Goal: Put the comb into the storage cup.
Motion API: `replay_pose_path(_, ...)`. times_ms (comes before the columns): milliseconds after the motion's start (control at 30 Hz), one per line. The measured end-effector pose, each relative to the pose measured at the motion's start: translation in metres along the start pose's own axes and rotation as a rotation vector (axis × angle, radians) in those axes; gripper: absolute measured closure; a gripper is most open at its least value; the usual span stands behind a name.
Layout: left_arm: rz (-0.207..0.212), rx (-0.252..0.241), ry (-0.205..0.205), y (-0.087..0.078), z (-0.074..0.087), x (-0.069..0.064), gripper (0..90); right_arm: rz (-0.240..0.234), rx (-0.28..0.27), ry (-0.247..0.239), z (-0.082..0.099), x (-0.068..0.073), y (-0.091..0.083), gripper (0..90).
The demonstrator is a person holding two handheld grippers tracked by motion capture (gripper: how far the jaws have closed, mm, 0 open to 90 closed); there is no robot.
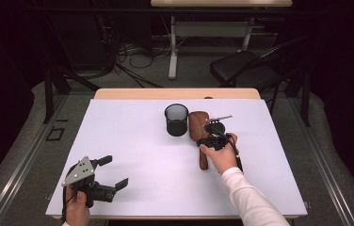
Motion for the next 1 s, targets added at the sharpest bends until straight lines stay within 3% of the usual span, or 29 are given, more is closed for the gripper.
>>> replay_pose_path(133, 0.002, -0.001, -0.001, 0.000, 0.000, 0.000, 0.3, -0.019, 0.021, 0.043, 0.000, -0.001, 0.003, 52.7)
replay_pose_path(500, 0.005, -0.001, 0.002, 0.000, 0.000, 0.001, 0.3, 0.000, 0.071, 0.123, -0.004, -0.005, 0.012, 48.8)
replay_pose_path(767, 0.004, 0.005, 0.004, 0.000, 0.001, 0.001, 0.3, 0.040, 0.126, 0.118, -0.001, -0.003, 0.021, 56.5)
replay_pose_path(1000, 0.005, 0.008, 0.006, 0.000, 0.001, 0.002, 0.3, 0.061, 0.143, 0.115, 0.000, 0.000, 0.026, 59.8)
Point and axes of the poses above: each handheld gripper's, and its own axes: y roughly forward along the jaws, z roughly out of its underside, x roughly to its left, the point moved 6 cm from there along y, roughly forward along the jaws, and after that the axes turned 2 degrees about -y, right-handed, at the moved point
